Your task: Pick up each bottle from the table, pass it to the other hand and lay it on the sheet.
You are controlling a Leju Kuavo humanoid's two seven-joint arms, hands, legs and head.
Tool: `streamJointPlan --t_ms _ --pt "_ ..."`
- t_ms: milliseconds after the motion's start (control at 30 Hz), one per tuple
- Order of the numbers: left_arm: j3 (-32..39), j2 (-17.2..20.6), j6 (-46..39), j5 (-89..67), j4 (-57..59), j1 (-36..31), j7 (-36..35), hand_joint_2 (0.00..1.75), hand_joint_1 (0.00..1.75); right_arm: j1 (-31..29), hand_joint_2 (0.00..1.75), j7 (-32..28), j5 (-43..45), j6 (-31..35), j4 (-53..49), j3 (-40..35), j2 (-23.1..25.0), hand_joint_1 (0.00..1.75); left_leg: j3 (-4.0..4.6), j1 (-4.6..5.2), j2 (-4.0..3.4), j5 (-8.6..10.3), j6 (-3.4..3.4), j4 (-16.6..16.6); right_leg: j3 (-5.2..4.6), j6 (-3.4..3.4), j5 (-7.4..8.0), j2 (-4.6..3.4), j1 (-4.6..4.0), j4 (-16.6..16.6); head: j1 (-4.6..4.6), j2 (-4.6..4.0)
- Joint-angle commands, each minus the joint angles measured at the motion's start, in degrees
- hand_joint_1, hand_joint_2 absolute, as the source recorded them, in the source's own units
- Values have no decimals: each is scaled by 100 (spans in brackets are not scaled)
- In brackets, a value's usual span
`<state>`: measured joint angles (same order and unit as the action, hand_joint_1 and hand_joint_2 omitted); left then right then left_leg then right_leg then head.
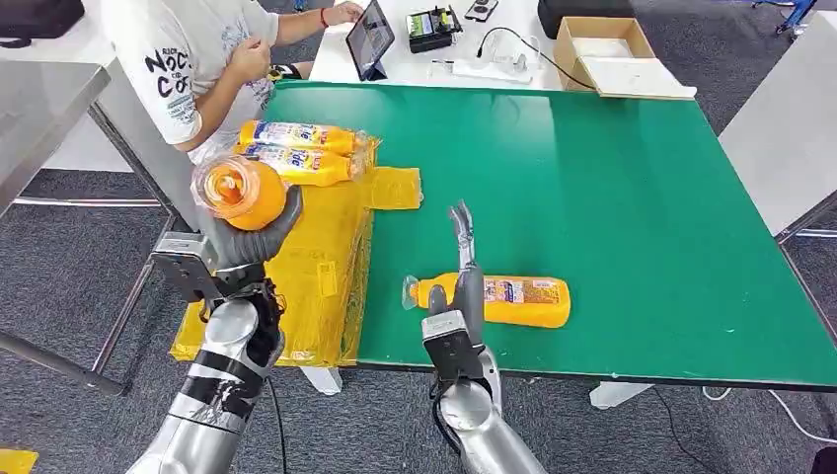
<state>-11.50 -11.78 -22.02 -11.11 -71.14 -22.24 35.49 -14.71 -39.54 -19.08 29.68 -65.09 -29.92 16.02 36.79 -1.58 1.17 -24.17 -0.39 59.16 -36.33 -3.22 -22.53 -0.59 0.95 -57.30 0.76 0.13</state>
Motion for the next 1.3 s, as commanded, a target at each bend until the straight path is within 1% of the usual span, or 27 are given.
streamJointPlan --t_ms 33,67,100,233,300,333,367,467,500,567,600,633,667,700,733,767,800,867,933,967,1000,1067,1100,1167,1233,1267,1300 --pt "-442 506 -1648 -3609 2828 -1210 -932 175 175 -44 0 -46 285 465 -750 24 -277 0 -35 4 7 -3 12 -11 38 13 -10 22 -2 7 0 0" --pt "-585 582 -1798 -4293 3448 -1420 -1224 175 175 -40 0 -46 336 547 -892 1 -300 0 -29 4 12 1 10 -12 33 11 -7 25 0 7 0 0" --pt "-430 578 -1798 -4348 3537 -1434 -1094 175 175 -38 0 -46 338 536 -898 24 -292 0 -21 5 17 4 7 -9 26 8 -6 27 2 4 0 0" --pt "-430 578 -1798 -4348 3537 -1434 -1094 175 175 -38 0 -46 338 536 -898 24 -292 0 -37 3 -12 -1 9 -12 37 13 -1 2 -3 12 0 0" --pt "-430 578 -1798 -4348 3537 -1434 -1094 175 175 -38 0 -46 338 536 -898 24 -292 0 -30 2 -21 -2 5 -7 19 23 10 -4 -2 6 0 0" --pt "-430 578 -1798 -4348 3537 -1434 -1094 175 175 -38 0 -46 338 536 -898 24 -292 0 -22 2 -22 0 3 -5 10 22 11 -4 -2 4 0 0" --pt "-430 578 -1798 -4348 3537 -1434 -1094 175 175 -38 0 -46 338 536 -898 24 -292 0 -38 2 -23 -4 7 -9 26 26 6 0 -4 7 2 0" --pt "-430 578 -1798 -4348 3537 -1434 -1094 175 175 -38 0 -46 338 536 -898 24 -292 0 -20 1 -22 1 3 -5 9 21 11 -5 -3 4 0 0" --pt "-430 578 -1798 -4348 3537 -1434 -1094 175 175 -38 0 -46 338 536 -898 24 -292 0 -33 1 -26 -4 7 -6 22 24 7 -4 -5 6 2 0" --pt "-430 578 -1798 -4348 3537 -1434 -1094 175 175 -38 0 -46 338 536 -898 24 -292 0 -18 1 -24 0 3 -3 7 20 11 -6 -3 2 0 0" --pt "-430 578 -1798 -4348 3537 -1434 -1094 175 175 -38 0 -46 338 536 -898 24 -292 0 -30 1 -26 -3 8 -5 19 24 8 -3 -5 5 0 0" --pt "-430 578 -1798 -4348 3537 -1434 -1094 175 175 -38 0 -46 338 536 -898 24 -292 0 -21 1 -22 0 5 -4 11 22 9 -2 -4 3 0 0" --pt "-577 619 -1781 -4929 3946 -1576 -1529 175 175 -24 0 -46 380 669 -1062 -54 -354 0 -20 1 -21 0 4 -3 10 22 9 -2 -3 2 0 0" --pt "-715 709 -1739 -5342 4273 -1682 -1803 175 175 -33 0 -46 439 696 -1160 -100 -397 0 -29 0 -22 -3 7 -4 20 25 7 0 -6 5 -2 0" --pt "-896 821 -1609 -5745 4637 -1806 -2035 175 175 -29 0 -46 432 695 -1236 -97 -426 0 -23 1 -22 -1 4 -3 13 23 9 -3 -4 2 2 0" --pt "-972 890 -1462 -5898 4861 -1872 -2106 175 175 -13 0 -46 420 655 -1304 -83 -439 0 -20 1 -23 1 2 -3 9 21 11 -6 -3 2 0 0" --pt "-1175 977 -1240 -6231 5082 -1976 -2315 175 175 4 0 -46 404 616 -1382 -74 -453 0 -29 2 -25 -1 5 -7 17 25 9 -5 -3 4 0 0" --pt "-1340 1112 -884 -6513 5321 -2073 -2362 175 175 18 0 -46 341 558 -1466 -93 -467 0 -38 3 -26 -2 7 -10 27 28 8 -7 -4 6 0 0" --pt "-1511 1231 -436 -6714 5413 -2122 -2468 175 175 44 0 -46 296 554 -1470 -133 -478 0 -20 -1 -31 -1 1 -3 8 23 14 -14 -5 3 0 0" --pt "-1577 1279 -306 -6807 5485 -2146 -2472 175 175 68 0 -46 262 588 -1518 -183 -509 0 -52 -1 -43 -9 10 -12 37 34 7 -15 -10 10 0 0" --pt "-1507 1291 -282 -6729 5494 -2128 -2389 175 175 75 0 -46 275 606 -1538 -226 -534 0 -30 1 -33 -3 3 -6 15 25 9 -11 -5 3 0 0" --pt "-1497 1288 -40 -6759 5577 -2142 -2377 175 175 43 0 -46 351 709 -1564 -339 -598 0 -37 -2 -42 -6 4 -7 21 27 8 -17 -8 4 2 0" --pt "-1652 1220 936 -6896 5701 -2211 -2267 175 175 38 0 -46 400 636 -1476 -291 -584 0 -30 -2 -41 -5 2 -4 13 24 10 -19 -8 2 0 0" --pt "-1666 1167 961 -6916 5669 -2186 -2335 175 175 33 0 -46 407 619 -1480 -275 -592 0 -26 -3 -27 -3 4 -2 14 23 7 -4 -9 1 0 0" --pt "-1624 1142 1183 -6873 5684 -2169 -2362 175 175 25 0 -46 395 526 -1397 -249 -570 0 -31 0 -20 -3 7 -5 22 25 4 2 -7 3 2 0" --pt "-1566 1149 1247 -6814 5677 -2148 -2355 175 175 24 0 -46 382 496 -1368 -244 -558 0 -23 -2 -22 -2 4 -2 14 23 8 -6 -7 2 0 0" --pt "-1560 1171 1294 -6813 5681 -2131 -2364 175 175 25 0 -46 366 482 -1350 -244 -551 0 -39 2 -21 -3 8 -10 30 25 6 -5 -5 9 -2 0"
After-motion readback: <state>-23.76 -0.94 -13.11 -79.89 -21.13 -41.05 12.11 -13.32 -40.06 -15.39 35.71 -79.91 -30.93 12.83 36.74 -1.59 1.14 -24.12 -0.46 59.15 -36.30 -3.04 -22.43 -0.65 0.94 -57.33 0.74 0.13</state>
